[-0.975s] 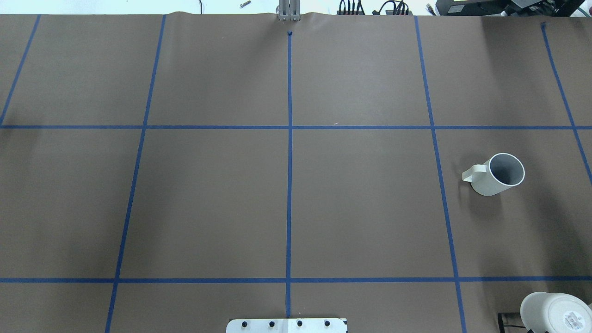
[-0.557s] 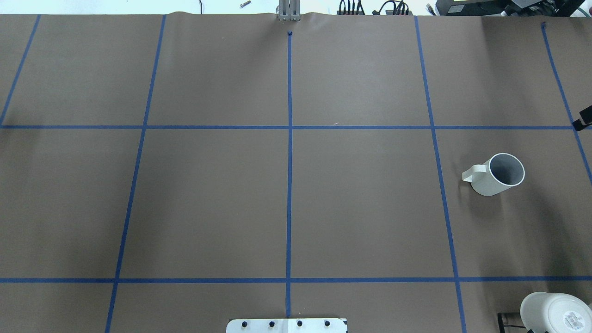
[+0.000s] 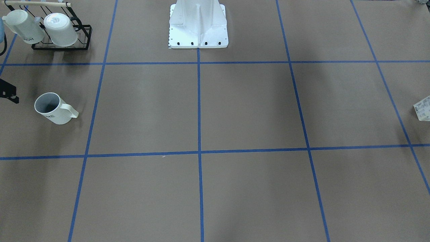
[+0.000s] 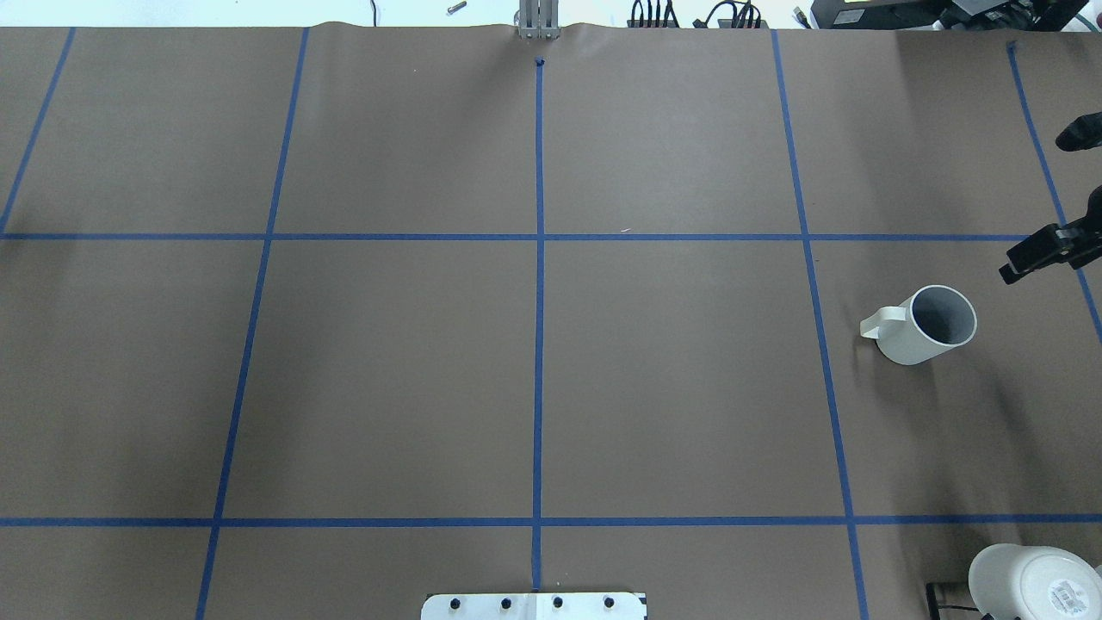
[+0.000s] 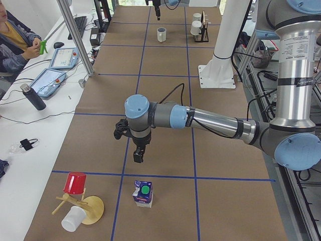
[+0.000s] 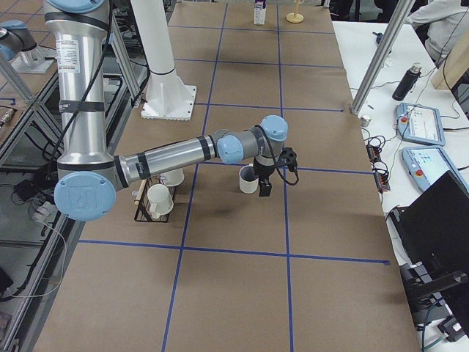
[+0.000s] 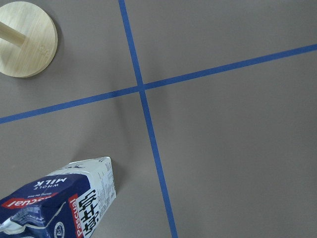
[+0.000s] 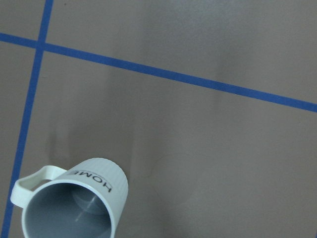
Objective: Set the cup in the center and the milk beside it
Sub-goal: 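Reach the right gripper down to the white mug's rim and grasp it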
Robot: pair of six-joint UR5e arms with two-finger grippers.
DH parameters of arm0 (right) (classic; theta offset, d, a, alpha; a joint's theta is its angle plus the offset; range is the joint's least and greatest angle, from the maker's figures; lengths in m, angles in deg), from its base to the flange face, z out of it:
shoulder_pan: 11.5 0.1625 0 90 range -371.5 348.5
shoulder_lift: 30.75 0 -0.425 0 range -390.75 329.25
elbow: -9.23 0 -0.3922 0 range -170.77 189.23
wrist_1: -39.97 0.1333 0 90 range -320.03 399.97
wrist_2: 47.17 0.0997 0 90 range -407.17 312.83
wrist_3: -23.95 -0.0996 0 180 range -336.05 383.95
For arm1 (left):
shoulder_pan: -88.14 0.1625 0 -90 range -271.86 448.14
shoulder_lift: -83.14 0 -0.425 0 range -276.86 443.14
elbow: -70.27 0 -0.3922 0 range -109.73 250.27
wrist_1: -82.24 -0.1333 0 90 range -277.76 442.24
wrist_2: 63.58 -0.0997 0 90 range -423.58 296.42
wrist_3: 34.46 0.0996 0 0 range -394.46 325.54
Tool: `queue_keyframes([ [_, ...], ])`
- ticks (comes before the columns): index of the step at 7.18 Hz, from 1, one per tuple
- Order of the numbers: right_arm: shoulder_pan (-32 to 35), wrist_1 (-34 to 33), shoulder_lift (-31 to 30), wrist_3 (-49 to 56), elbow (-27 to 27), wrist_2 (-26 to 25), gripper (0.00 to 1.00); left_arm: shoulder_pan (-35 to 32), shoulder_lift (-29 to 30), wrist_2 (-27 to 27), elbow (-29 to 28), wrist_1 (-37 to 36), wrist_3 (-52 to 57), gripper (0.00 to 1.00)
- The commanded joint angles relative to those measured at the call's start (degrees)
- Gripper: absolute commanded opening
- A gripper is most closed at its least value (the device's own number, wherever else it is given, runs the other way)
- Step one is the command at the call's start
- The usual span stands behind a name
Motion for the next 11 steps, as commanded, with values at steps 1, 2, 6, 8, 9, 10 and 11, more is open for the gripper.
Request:
queue_keyframes([
  [1, -3.9, 4.0, -0.2, -5.0, -0.1, -0.4, 0.99, 0.0, 0.1, 0.0, -0.2, 0.0, 0.0, 0.99],
  [2, -4.8, 4.1, -0.1, -5.6, -0.1, -0.5, 0.99, 0.0, 0.1, 0.0, -0.3, 0.0, 0.0, 0.99],
  [6, -8.4, 4.3, 0.7, -6.1, -2.4, -2.9, 0.94, 0.0, 0.1, -0.1, -0.1, 0.0, 0.0, 0.99],
  [8, -8.8, 4.3, 0.8, -5.9, -3.3, -2.9, 0.31, 0.0, 0.2, -0.1, -0.1, 0.0, 0.0, 0.99],
  [9, -9.5, 4.4, 1.0, -5.7, -3.6, -2.9, 0.0, 0.0, 0.2, -0.1, 0.0, 0.0, 0.0, 0.99],
  [10, -9.6, 4.3, 1.9, -6.0, -3.2, -2.8, 0.0, 0.0, 0.2, -0.1, 0.0, 0.3, 0.0, 0.99],
  [11, -9.5, 4.3, 2.1, -5.8, -3.5, -2.9, 0.0, 0.0, 0.2, -0.1, -0.1, 0.4, 0.0, 0.99],
])
